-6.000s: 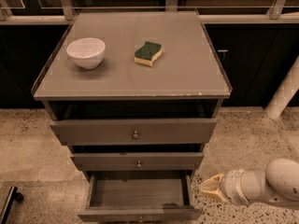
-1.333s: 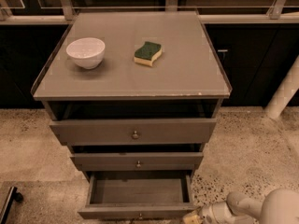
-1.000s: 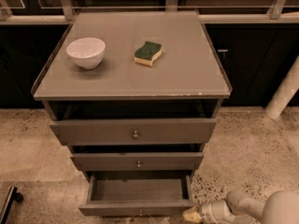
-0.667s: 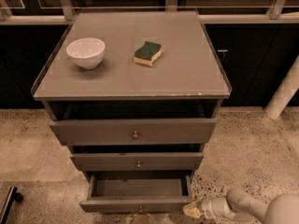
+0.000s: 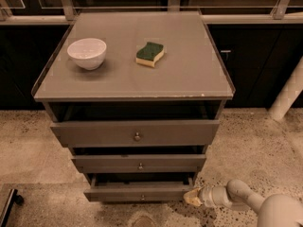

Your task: Close bottom drawer

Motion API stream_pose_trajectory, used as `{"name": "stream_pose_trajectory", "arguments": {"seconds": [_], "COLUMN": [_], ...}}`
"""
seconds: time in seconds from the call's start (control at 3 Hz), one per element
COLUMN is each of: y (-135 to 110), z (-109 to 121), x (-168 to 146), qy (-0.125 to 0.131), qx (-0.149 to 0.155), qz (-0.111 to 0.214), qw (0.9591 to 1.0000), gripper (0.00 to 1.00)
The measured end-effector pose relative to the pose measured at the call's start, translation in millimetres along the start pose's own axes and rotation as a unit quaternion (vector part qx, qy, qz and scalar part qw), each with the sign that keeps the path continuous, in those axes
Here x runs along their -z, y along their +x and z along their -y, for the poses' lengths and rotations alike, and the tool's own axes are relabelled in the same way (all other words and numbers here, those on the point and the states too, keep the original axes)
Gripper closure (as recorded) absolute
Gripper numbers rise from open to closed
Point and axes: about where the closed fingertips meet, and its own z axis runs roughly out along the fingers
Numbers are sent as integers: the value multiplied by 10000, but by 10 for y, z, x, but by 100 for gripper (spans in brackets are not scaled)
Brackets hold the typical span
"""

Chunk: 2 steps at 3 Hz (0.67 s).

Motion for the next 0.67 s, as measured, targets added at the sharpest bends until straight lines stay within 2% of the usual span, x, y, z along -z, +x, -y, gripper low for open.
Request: {"name": "stream_pose_trajectory", "arguments": {"seconds": [0.67], "y": [6], "z": [32], "x": [-43], "qy": [31], "qx": [-76], "qz": [60], "qw": [9999], "gripper": [100]}}
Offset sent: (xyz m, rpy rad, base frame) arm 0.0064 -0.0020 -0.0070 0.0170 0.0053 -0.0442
